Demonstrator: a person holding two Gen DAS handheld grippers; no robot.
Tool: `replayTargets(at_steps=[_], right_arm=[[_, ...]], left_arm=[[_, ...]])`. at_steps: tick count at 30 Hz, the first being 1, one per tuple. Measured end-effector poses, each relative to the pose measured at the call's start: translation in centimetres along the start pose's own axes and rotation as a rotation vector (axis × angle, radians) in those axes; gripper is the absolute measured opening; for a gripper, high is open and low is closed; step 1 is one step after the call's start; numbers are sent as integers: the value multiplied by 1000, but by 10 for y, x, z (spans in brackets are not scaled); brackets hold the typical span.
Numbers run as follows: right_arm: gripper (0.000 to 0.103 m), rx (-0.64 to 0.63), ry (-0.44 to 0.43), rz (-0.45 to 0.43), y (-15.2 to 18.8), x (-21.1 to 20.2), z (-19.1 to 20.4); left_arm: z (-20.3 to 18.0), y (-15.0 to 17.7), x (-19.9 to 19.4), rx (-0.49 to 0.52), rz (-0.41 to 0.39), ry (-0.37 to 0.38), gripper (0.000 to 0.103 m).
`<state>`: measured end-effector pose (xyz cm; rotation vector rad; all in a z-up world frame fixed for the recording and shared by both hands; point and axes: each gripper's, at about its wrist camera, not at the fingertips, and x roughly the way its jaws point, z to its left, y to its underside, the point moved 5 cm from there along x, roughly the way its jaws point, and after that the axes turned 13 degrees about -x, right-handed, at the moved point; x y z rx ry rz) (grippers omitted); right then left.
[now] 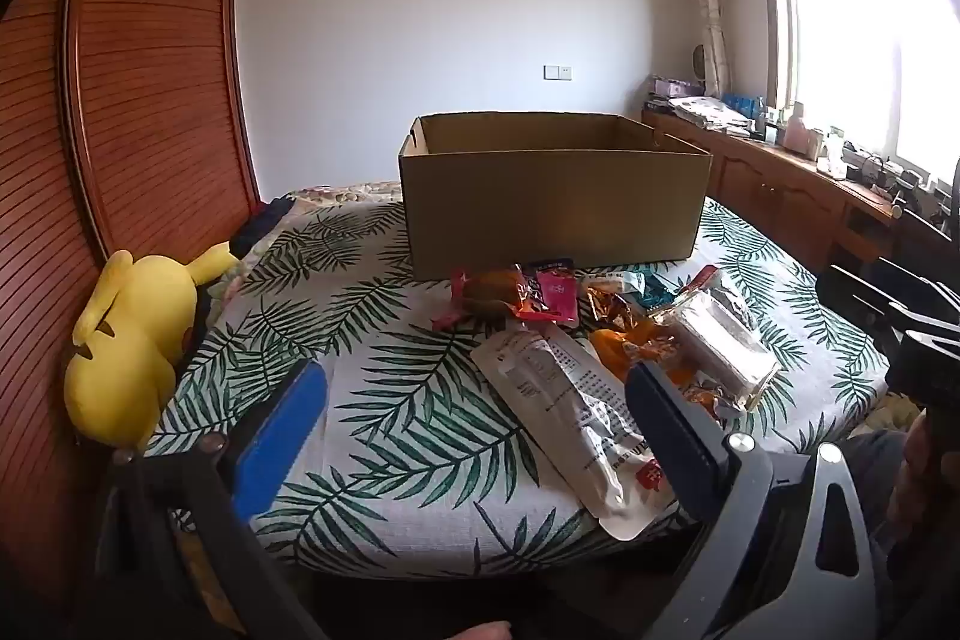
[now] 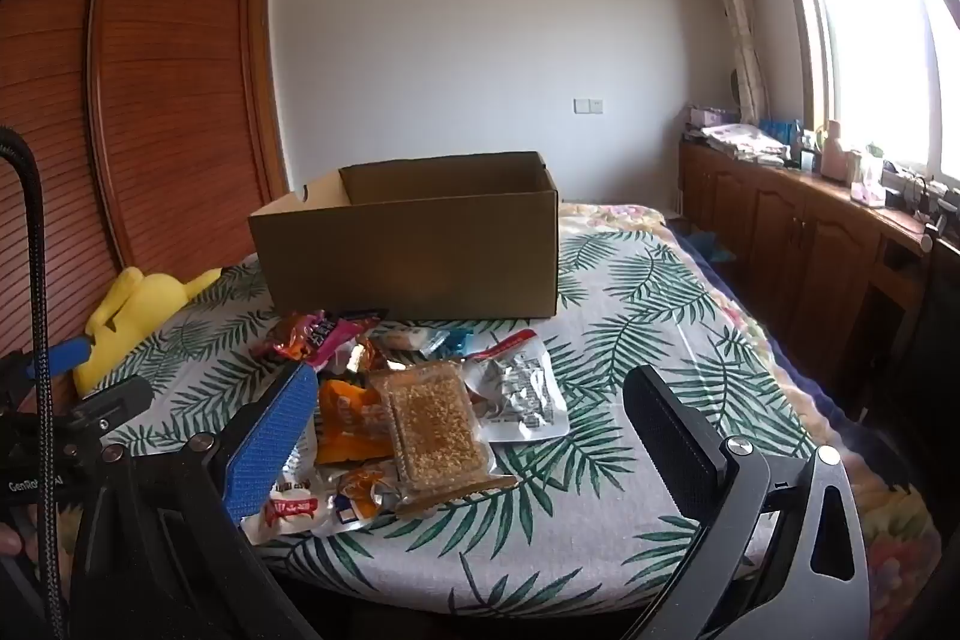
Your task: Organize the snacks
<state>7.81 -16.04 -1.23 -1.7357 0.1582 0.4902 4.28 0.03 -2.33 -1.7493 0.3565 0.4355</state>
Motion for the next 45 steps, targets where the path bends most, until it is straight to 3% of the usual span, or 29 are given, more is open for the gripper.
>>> replayTargets(at_steps=[45], right_arm=[[103, -11, 10, -8, -4, -2, -1]], left_arm=[[5, -13, -7, -16, -8, 0, 101]])
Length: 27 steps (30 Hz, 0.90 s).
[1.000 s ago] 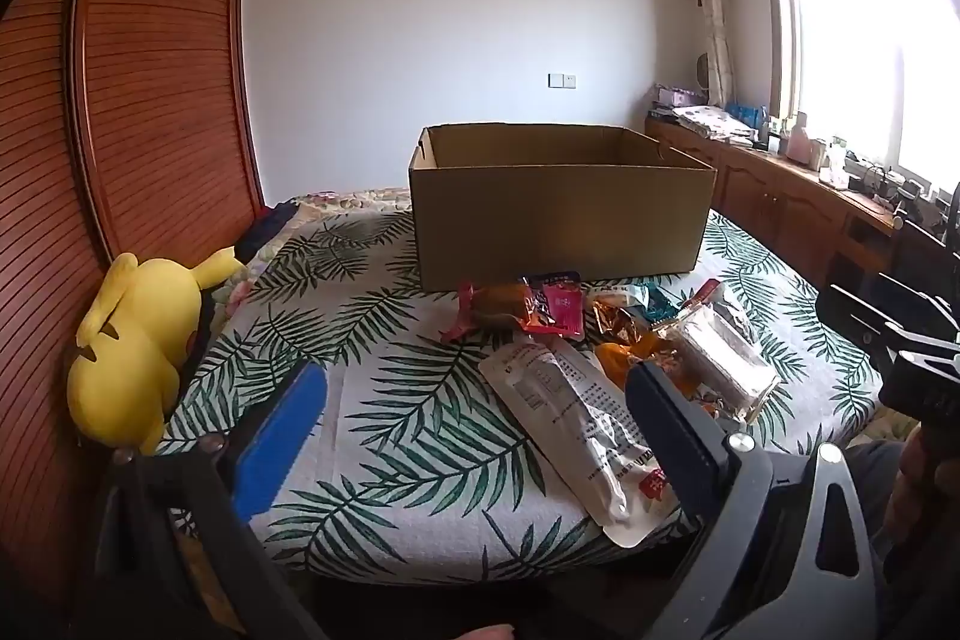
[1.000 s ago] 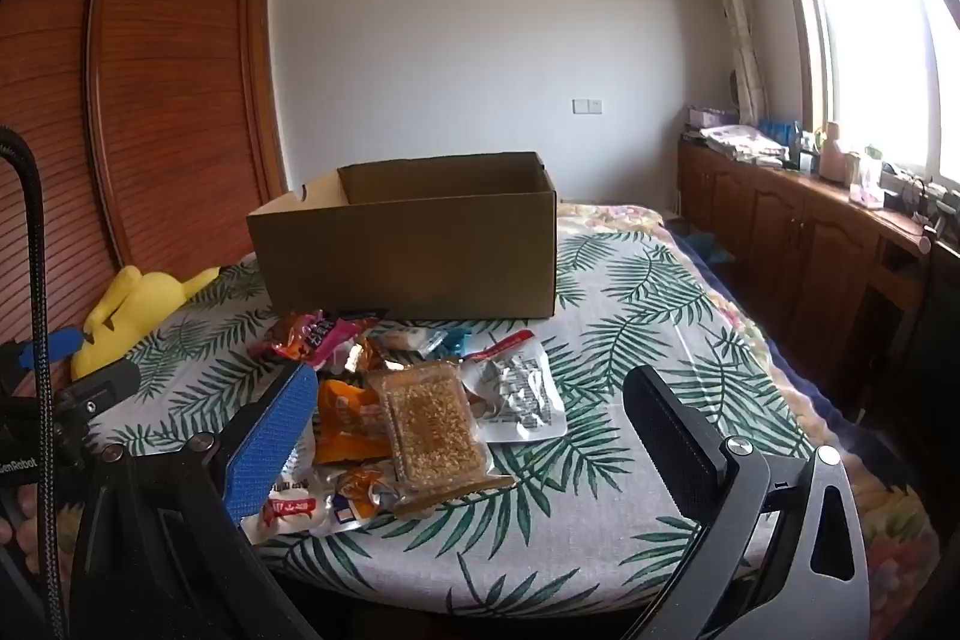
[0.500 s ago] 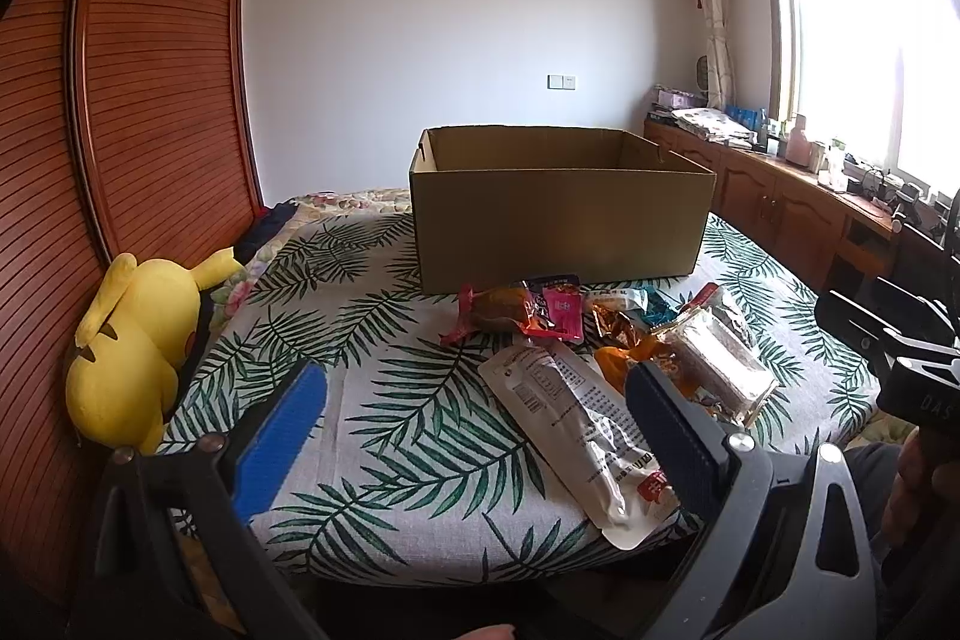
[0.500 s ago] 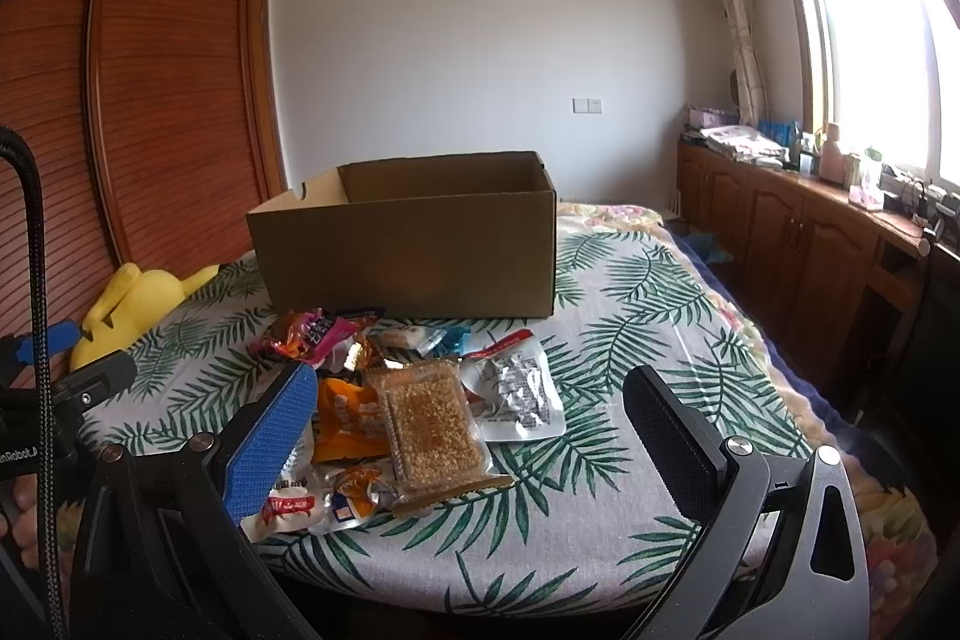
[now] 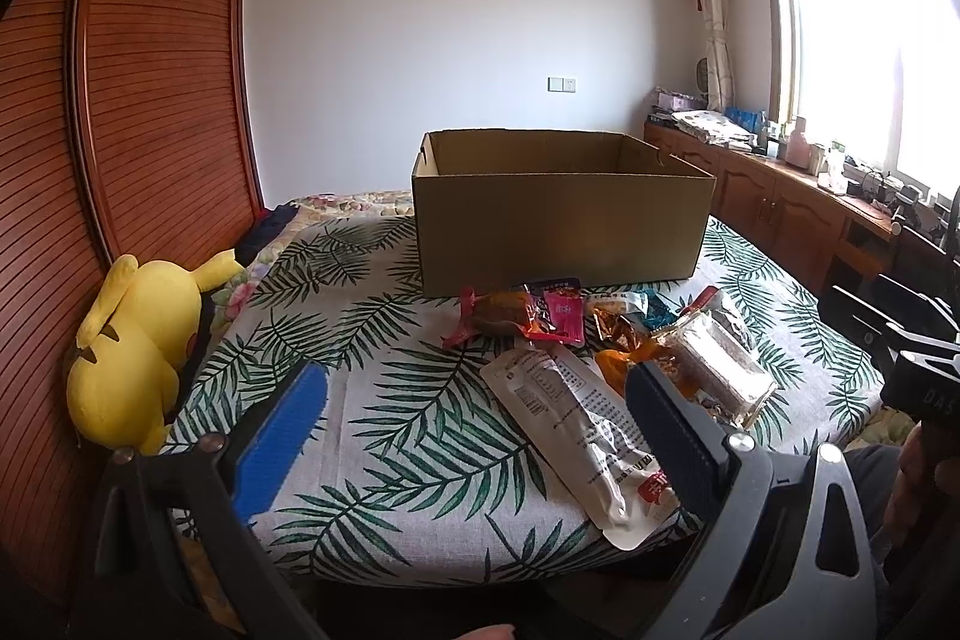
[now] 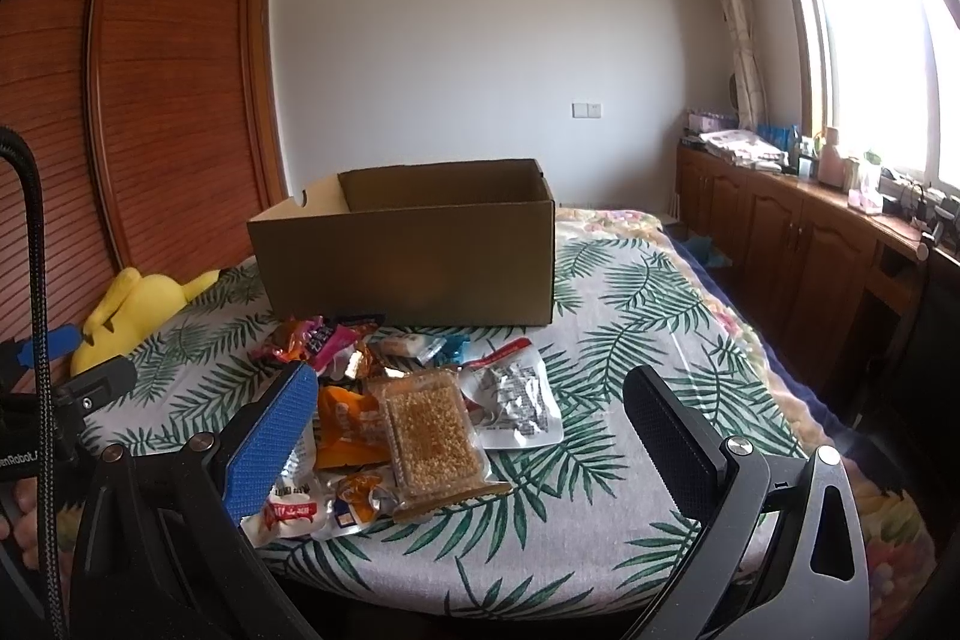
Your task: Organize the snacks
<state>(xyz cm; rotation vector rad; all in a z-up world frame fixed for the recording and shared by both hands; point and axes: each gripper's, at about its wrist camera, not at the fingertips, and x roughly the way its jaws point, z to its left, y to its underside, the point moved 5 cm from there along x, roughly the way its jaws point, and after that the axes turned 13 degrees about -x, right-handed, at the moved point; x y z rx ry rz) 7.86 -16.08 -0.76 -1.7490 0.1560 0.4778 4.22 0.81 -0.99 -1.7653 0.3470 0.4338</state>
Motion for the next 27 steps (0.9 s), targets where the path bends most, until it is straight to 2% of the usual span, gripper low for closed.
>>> replayTargets(at_steps=[27], right_arm=[[103, -1, -3, -3, 0, -1, -1]], left_arm=[[0, -1, 0, 0, 0, 1, 101]])
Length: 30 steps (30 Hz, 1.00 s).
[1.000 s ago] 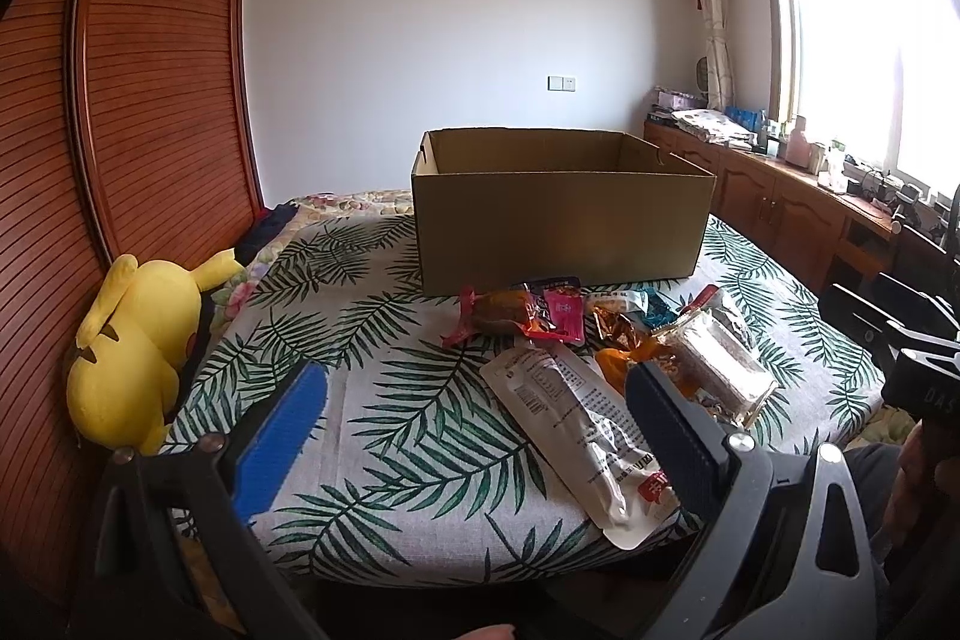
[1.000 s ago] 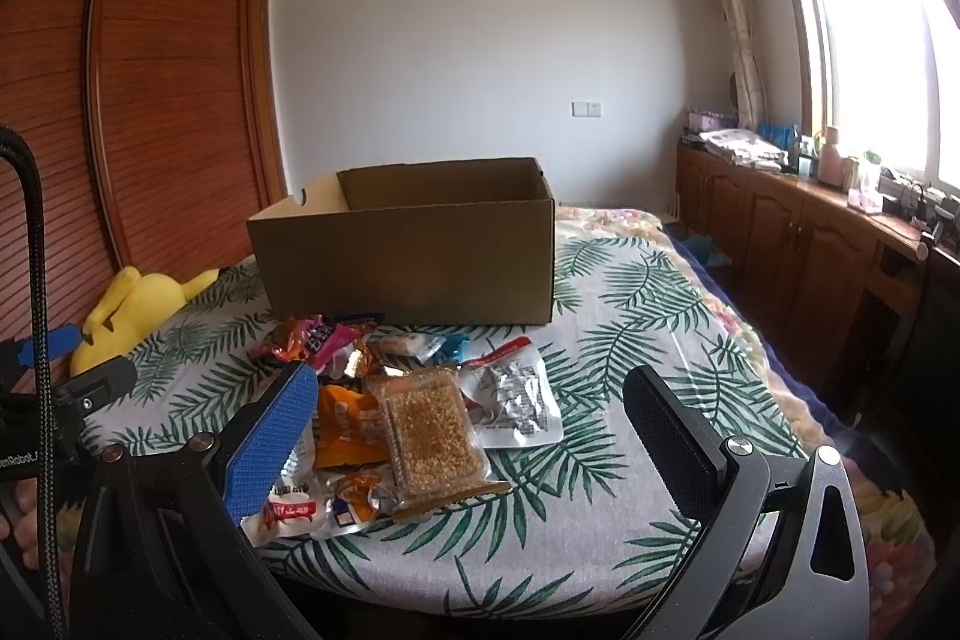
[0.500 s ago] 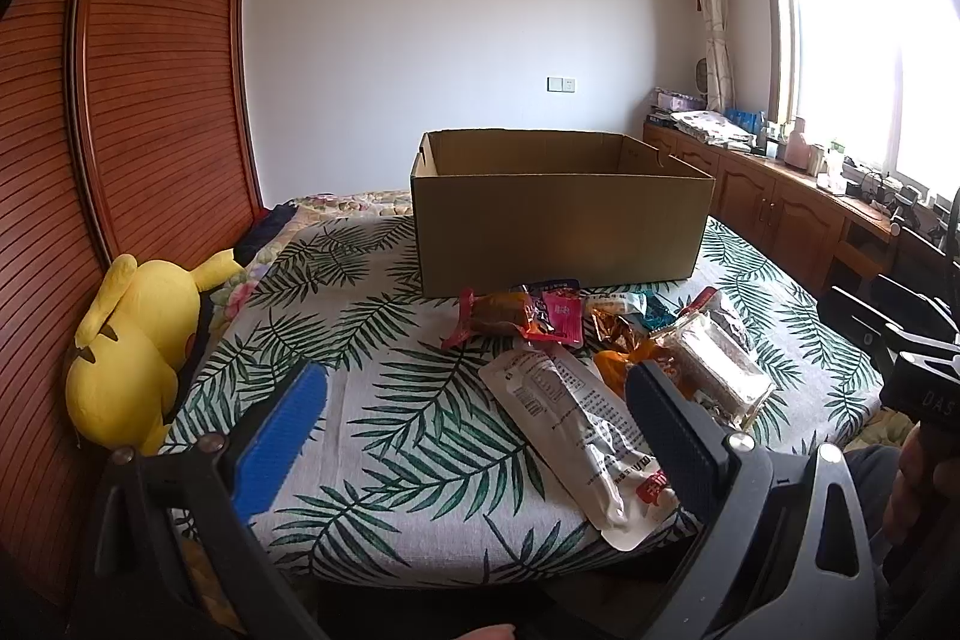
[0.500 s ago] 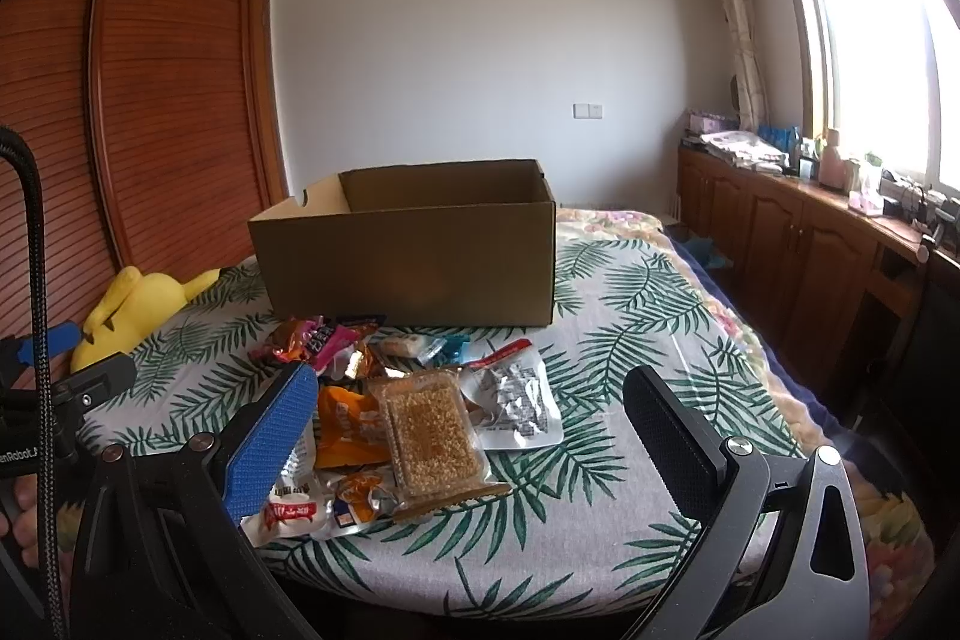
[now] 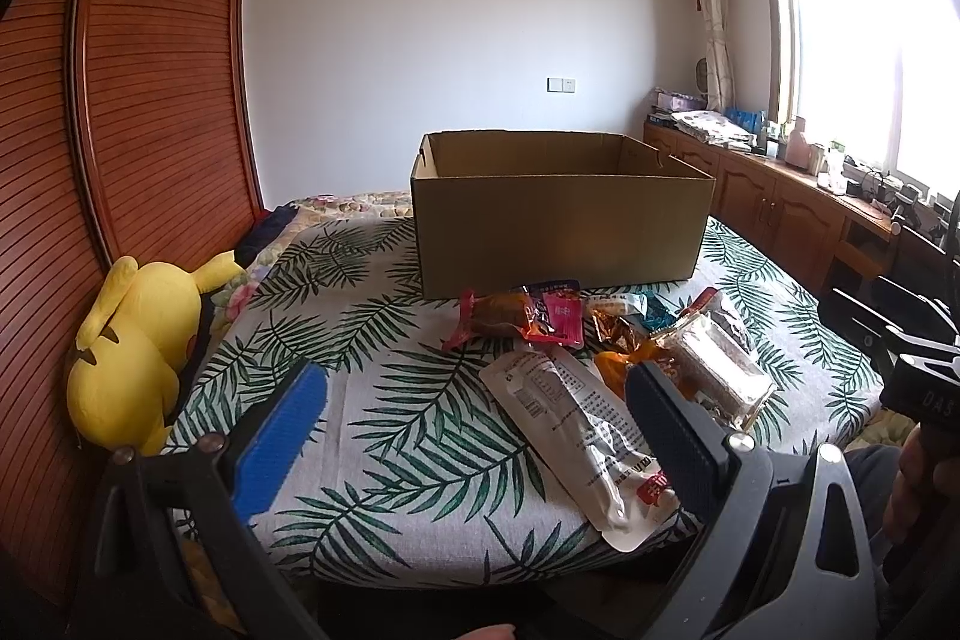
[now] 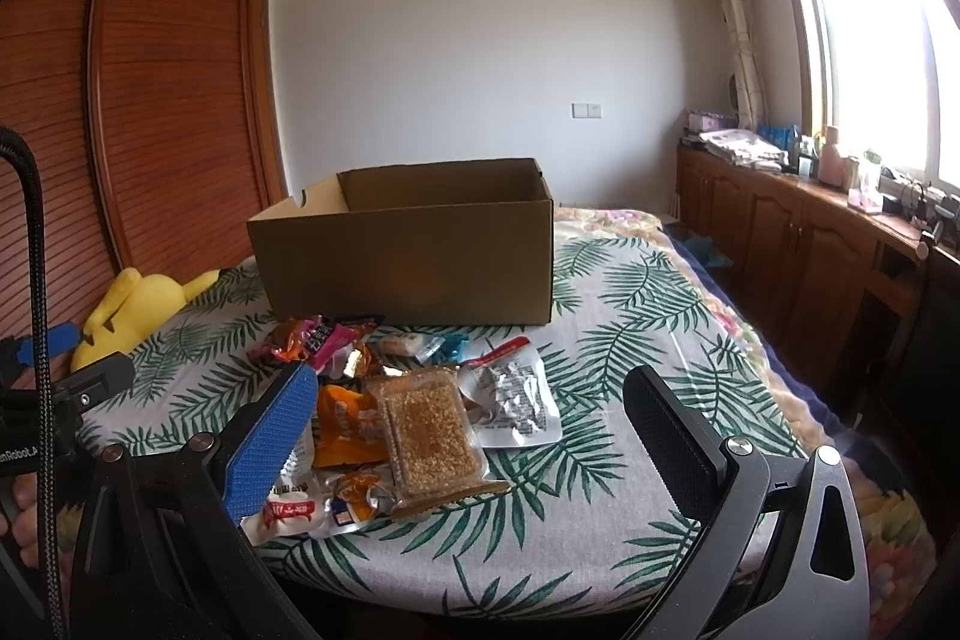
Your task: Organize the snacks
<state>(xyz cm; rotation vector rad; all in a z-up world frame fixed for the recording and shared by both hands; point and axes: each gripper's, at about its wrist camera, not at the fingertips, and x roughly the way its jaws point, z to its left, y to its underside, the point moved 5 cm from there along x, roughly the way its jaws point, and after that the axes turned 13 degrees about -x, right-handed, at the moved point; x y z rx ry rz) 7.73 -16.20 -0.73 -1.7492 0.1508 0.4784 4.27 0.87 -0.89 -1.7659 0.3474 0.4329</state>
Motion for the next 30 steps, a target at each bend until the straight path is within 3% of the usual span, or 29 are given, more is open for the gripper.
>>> replayTargets(at_steps=[16, 24, 30], right_arm=[[103, -10, -3, 8, 0, 5, -2], [102, -31, -53, 54, 12, 26, 0], [95, -55, -107, 110, 23, 51, 0]], left_arm=[[5, 3, 10, -9, 19, -7, 101], [7, 15, 37, -11, 79, 3, 101], [2, 24, 66, -4, 144, 27, 101]])
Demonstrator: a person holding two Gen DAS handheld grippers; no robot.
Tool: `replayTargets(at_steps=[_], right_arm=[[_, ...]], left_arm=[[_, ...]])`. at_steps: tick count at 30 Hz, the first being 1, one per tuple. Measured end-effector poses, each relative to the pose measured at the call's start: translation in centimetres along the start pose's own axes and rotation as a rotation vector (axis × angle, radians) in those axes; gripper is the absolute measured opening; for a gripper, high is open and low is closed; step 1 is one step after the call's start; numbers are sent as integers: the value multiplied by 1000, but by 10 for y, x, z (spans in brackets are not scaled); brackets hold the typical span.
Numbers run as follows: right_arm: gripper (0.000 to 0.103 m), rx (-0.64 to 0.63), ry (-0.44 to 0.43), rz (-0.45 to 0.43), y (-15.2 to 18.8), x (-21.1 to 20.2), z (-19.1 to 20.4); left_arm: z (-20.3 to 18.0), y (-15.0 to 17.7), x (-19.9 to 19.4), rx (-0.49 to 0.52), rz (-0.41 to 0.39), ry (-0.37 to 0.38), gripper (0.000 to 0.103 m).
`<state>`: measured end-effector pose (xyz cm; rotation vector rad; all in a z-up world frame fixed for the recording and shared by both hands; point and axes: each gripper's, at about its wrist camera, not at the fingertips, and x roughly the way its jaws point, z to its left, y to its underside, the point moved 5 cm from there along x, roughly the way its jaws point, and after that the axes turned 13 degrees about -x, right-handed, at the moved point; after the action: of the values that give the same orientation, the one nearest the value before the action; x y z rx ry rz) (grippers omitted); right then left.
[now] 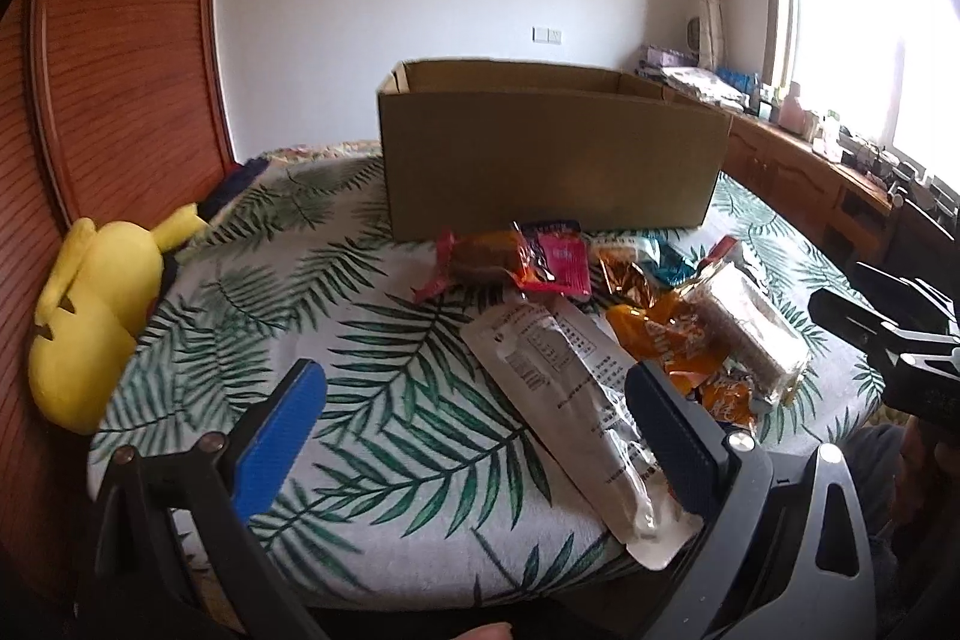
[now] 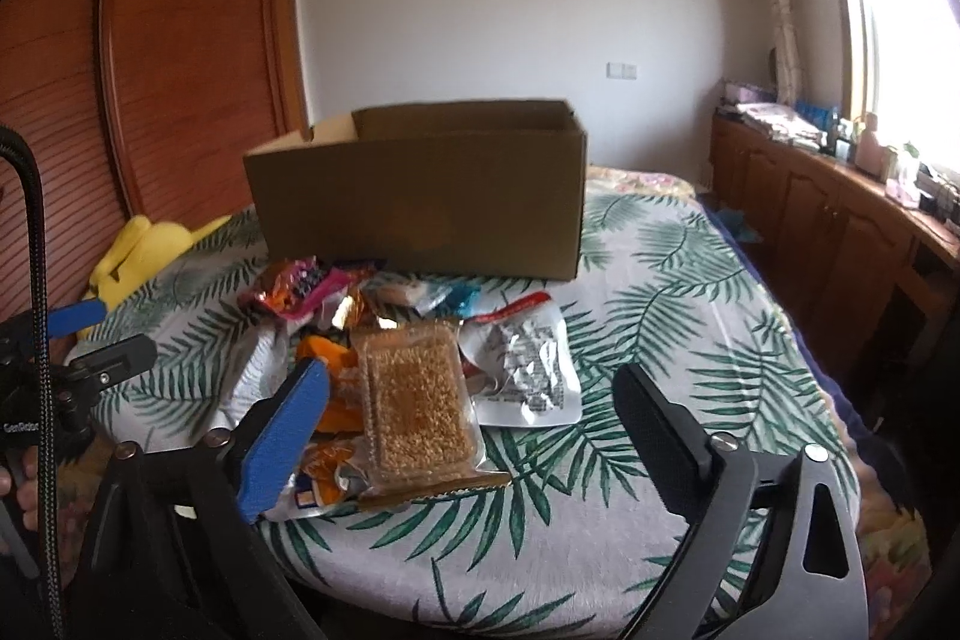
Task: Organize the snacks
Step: 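Grasp the white pouch with the left tool while the right tool grasps the sesame-bar pack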
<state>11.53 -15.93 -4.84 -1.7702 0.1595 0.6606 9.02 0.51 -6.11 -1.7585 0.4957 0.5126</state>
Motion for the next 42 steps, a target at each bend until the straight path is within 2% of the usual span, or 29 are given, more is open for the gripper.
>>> replayTargets(at_steps=[10, 13, 20, 25, 29, 37, 42], right_arm=[[82, -44, -106, 117, 8, 45, 2], [82, -37, -151, 126, 6, 51, 3], [80, -61, -197, 152, -1, 57, 10], [78, -100, -186, 188, 3, 64, 20], [53, -130, -153, 207, 4, 69, 18], [52, -122, -113, 193, 8, 72, 13], [52, -125, -107, 178, 8, 71, 13]], left_arm=[[-12, -2, 35, -2, 78, 22, 99], [-17, -1, 42, 3, 94, 29, 99], [-24, -1, 55, -7, 141, 45, 99], [-27, -1, 64, -22, 181, 52, 99], [-32, -2, 72, -29, 210, 49, 99], [-33, 5, 89, -6, 282, 19, 99], [-24, 2, 92, 10, 287, 10, 99]])
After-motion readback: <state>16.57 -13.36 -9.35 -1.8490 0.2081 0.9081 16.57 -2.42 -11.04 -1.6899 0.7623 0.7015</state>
